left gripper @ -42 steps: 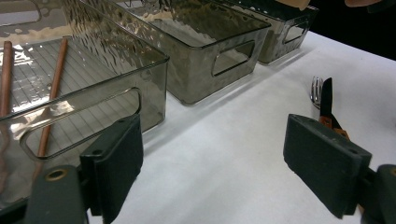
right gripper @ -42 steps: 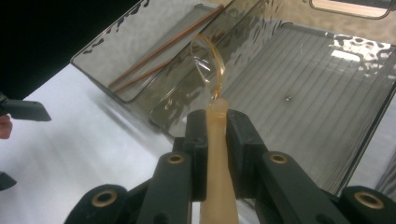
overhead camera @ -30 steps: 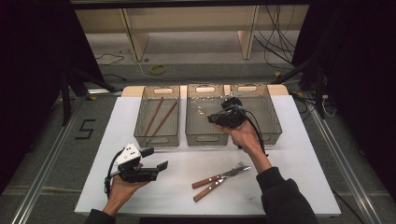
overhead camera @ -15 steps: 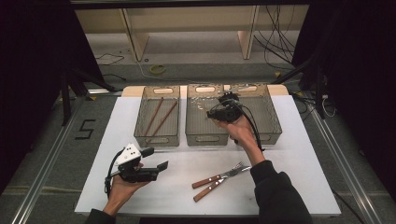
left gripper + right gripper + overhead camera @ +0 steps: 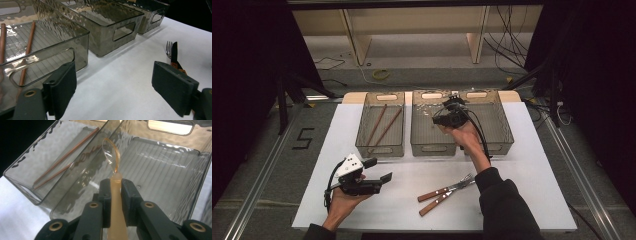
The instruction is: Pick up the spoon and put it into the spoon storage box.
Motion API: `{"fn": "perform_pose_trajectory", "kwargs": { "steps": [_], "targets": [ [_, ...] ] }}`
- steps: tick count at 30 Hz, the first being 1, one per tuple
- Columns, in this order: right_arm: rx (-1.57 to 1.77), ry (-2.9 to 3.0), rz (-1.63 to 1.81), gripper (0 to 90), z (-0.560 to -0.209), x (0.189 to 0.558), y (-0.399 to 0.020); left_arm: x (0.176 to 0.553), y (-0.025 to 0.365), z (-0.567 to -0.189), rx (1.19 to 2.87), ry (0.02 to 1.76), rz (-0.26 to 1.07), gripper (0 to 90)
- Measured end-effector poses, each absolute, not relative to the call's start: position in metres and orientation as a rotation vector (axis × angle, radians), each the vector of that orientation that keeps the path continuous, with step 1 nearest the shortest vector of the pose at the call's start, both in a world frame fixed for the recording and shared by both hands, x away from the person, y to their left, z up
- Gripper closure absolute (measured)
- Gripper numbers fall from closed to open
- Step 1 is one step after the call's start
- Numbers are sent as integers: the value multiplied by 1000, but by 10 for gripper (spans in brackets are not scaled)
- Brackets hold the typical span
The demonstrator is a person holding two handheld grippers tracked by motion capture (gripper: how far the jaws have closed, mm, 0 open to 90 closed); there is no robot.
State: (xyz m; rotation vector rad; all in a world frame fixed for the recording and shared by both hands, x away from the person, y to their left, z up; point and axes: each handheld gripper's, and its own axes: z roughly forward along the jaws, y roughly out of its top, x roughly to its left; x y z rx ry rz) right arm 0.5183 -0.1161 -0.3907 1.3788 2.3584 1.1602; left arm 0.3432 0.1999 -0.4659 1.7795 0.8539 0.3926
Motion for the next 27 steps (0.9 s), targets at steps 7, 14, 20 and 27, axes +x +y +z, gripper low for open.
{"fn": "perform_pose_trajectory", "kwargs": {
  "steps": [7,14,20,27],
  "targets": [
    [1390,2359,1142,799,-392,523,-113,343,200,-466,1778,855,392,196],
    [1393,2360,1124,799,-393,527,-109,343,200,-466,1780,852,392,195],
    [1415,2362,1105,799,-398,531,-108,343,200,-466,1784,851,392,196],
    [1438,2368,1091,784,-402,533,-105,343,200,-466,1780,853,392,196]
  ]
}}
